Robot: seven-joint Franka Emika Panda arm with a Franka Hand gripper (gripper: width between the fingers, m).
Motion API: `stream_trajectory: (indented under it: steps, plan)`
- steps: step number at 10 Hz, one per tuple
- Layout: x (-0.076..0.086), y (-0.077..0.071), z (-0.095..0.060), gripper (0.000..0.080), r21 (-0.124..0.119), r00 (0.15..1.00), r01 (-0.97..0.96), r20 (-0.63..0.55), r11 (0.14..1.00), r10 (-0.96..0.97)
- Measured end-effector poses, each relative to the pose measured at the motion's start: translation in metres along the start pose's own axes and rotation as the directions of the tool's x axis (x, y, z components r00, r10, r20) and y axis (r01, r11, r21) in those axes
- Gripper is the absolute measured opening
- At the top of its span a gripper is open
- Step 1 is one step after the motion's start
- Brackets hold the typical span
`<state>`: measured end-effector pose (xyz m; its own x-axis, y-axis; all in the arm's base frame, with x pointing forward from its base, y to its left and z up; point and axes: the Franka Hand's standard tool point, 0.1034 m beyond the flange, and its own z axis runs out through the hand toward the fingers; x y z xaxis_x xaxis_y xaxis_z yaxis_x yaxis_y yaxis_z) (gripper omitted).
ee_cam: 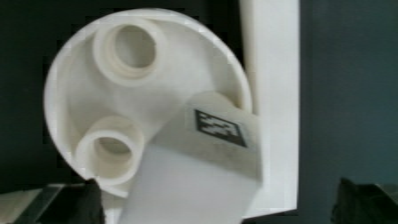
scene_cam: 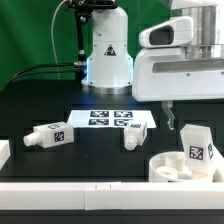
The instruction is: Assemble stool
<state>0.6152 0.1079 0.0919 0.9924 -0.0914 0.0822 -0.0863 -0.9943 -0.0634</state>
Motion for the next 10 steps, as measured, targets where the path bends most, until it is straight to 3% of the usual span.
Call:
stream_trajectory:
  steps: [2, 3, 5, 8, 10]
  plan:
    - [0.002, 0.003, -0.001, 0.0649, -0.013, 0.962, 0.273, 0.010, 0.962, -0.273]
    - [0.006, 0.003, -0.005, 0.0649, -0.012, 0.876, 0.482, 0.026, 0.876, -0.481]
    - [0.002, -0.003, -0.003, 0.0649, 0.015, 0.706, 0.704, 0.090, 0.710, -0.702]
    - [0.004, 0.003, 0.000, 0.0649, 0.014, 0.623, 0.780, 0.089, 0.626, -0.778]
    - [0.011, -0.001, 0.021, 0.0649, 0.014, 0.616, 0.784, 0.095, 0.620, -0.782]
